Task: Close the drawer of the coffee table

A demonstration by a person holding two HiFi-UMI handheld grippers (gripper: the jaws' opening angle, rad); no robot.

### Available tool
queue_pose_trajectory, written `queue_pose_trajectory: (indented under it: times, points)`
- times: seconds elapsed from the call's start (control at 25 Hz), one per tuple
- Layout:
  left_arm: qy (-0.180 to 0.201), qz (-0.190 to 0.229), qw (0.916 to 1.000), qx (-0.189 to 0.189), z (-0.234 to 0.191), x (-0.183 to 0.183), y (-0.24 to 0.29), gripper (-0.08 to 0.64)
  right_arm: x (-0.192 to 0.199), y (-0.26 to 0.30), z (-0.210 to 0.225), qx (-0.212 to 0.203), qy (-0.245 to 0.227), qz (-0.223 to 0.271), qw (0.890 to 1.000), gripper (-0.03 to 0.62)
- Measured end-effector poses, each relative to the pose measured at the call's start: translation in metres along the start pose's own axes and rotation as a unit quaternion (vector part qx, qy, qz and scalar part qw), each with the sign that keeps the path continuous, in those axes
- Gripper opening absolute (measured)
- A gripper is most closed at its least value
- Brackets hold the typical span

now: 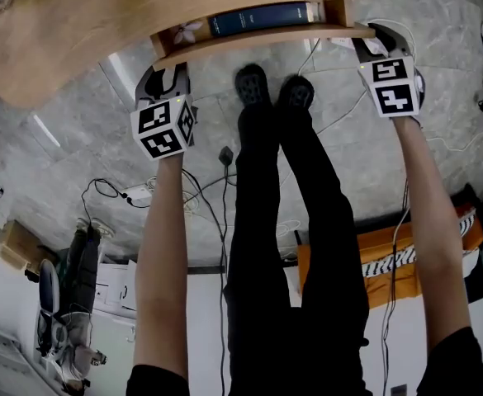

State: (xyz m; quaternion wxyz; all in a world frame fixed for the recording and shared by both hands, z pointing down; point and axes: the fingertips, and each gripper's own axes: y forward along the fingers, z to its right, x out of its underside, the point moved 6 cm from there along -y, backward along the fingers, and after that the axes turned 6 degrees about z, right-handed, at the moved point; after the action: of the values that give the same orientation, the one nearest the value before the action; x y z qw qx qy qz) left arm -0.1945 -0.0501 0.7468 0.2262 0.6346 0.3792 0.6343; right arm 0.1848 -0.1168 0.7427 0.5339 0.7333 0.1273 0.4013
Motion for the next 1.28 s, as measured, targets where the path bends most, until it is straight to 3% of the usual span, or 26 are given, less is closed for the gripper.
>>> queue_pose_trajectory:
  times: [0.44,1.28]
  points:
    - [0.010,-0.002,0.9999,0.005,-0.012,-0.028,0.026,0.153,-0.024,0.019,0.022,0.013,-0.003,0.007,1.000,0.140]
    - [0.012,0.004,0.9999,0.007,-0.024,-0.048,0.050,0.154,-0.046,0.039,0.039,0.028,-0.015,0.011,0.999,0.140]
